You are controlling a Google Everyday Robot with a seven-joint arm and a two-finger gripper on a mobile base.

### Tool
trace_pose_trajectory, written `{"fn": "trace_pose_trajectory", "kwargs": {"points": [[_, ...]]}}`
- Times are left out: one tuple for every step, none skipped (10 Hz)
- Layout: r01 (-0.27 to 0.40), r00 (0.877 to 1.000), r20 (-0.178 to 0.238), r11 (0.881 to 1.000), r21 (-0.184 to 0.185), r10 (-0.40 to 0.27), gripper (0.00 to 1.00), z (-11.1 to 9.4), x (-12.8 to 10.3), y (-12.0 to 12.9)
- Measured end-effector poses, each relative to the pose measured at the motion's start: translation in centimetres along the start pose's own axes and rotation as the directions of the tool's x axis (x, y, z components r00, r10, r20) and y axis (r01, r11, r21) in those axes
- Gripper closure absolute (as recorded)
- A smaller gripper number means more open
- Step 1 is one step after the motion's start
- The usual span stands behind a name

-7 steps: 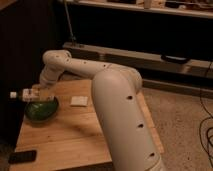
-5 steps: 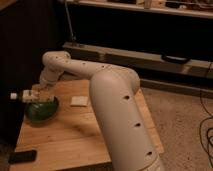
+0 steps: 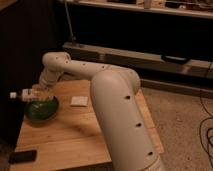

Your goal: Place the bottle in the ceramic bowl

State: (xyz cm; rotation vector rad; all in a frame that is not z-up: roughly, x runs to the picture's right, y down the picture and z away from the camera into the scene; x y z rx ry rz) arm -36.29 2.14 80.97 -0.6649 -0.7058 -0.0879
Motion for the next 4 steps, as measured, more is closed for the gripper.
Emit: {"fn": "trace_pose_trajectory", "kwargs": {"points": [[0.001, 1.000, 0.009, 1.000, 0.000, -0.001, 0.03, 0.49, 0.33, 0.08], [0.003, 1.000, 0.008, 1.000, 0.000, -0.003, 0.03, 0.67, 0.39, 0.18], [0.004, 1.000, 0.002, 1.000, 0.002, -0.004, 0.03, 0.62, 0.30, 0.27], [0.003, 1.000, -0.002, 1.000, 0.002, -0.003, 0.03, 0.56, 0.20, 0.28]]}}
